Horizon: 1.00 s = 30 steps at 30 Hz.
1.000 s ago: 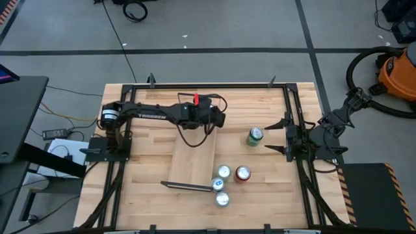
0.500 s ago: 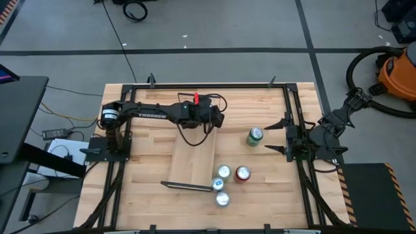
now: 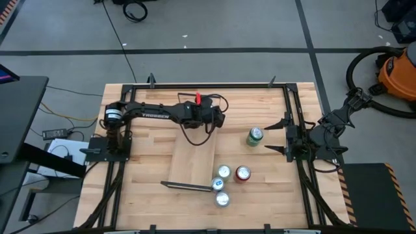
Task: Place canned beverage on shelf
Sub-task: Put the red soda can on the shelf
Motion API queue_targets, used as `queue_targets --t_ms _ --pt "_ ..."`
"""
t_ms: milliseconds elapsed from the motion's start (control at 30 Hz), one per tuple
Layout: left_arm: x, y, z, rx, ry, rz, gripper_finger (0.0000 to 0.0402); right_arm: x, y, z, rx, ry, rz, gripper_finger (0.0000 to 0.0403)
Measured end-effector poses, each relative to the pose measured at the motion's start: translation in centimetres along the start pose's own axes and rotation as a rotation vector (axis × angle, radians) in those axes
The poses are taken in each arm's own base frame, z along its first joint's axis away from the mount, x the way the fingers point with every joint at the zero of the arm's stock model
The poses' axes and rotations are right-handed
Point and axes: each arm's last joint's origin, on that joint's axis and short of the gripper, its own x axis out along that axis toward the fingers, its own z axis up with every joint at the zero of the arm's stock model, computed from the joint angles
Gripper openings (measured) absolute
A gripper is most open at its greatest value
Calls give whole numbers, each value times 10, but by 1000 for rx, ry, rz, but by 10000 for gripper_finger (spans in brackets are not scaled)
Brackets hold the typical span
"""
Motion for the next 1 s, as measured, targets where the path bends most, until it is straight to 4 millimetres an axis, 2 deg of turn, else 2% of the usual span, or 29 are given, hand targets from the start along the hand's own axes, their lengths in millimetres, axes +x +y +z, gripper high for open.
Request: queue_targets --t_ms 700,1000 --pt "5 -4 -2 2 14 -25 309 0 0 0 -2 -3 1 334" --pt "7 -4 -4 16 33 -30 361 0 0 0 -3 -3 1 334"
